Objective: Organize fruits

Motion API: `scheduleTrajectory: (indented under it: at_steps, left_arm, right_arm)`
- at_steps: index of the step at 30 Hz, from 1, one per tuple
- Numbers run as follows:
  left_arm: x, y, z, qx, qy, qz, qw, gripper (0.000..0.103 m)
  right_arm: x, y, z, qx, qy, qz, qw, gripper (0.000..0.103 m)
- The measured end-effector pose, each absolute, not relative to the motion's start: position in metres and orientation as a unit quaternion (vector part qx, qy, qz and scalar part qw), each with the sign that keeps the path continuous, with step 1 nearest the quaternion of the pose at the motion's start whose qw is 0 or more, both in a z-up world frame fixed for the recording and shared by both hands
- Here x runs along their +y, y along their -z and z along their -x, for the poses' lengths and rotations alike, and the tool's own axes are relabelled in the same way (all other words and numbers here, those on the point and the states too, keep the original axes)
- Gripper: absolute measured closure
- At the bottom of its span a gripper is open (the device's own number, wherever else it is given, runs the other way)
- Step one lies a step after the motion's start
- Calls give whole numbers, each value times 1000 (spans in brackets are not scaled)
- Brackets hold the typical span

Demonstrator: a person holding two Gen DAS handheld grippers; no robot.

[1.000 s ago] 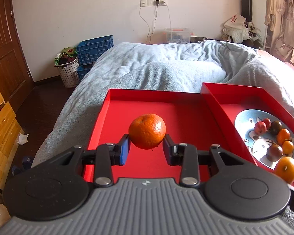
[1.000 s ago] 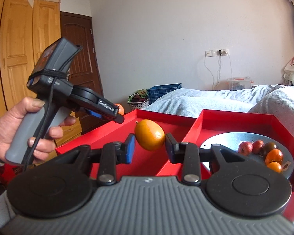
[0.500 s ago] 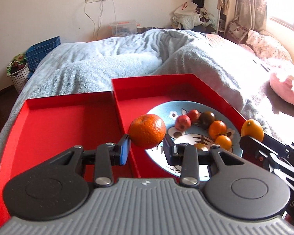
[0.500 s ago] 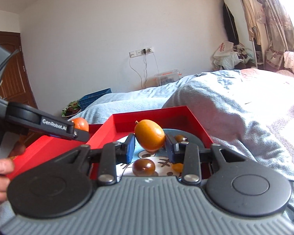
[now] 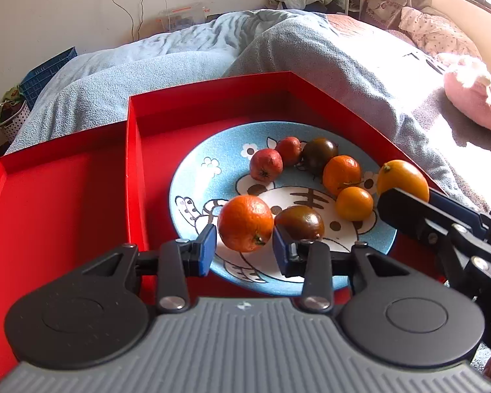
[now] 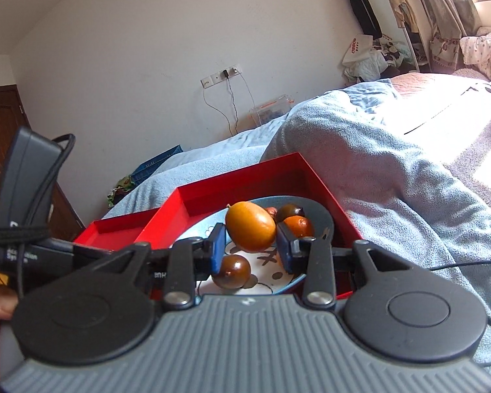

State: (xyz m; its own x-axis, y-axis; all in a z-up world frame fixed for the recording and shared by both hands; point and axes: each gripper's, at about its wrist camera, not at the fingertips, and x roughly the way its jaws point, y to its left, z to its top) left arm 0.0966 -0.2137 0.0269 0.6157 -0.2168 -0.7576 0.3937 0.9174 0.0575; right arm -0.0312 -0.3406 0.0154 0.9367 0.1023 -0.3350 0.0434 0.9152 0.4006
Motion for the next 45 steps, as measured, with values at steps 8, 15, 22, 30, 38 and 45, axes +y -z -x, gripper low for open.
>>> scheduleTrajectory:
  at_steps: [8, 15, 22, 30, 38, 45]
  left_arm:
    - [-193, -38, -70, 368, 191, -94, 905, 54]
    - [-168, -40, -25, 337, 208, -94, 913, 50]
    - [-154, -57, 7, 285, 218, -100, 928, 41]
    - [-140, -66, 25, 273, 227, -63, 933, 34]
    - [-133, -72, 41, 262, 209, -42, 941, 20]
    - [-130, -77, 46, 297, 186, -37, 936, 16]
  right_arm:
    - [-330, -15, 28, 194, -17, -185, 963, 66]
    - [-327, -16, 32, 188, -14, -178, 966, 66]
    - [-341, -23, 51, 142, 6, -218, 966, 65]
    - [-346, -39, 92, 130, 31, -205, 970, 54]
    - [-325, -46, 127, 182, 10, -173, 968, 51]
    - [-314, -47, 152, 192, 32, -145, 970, 25]
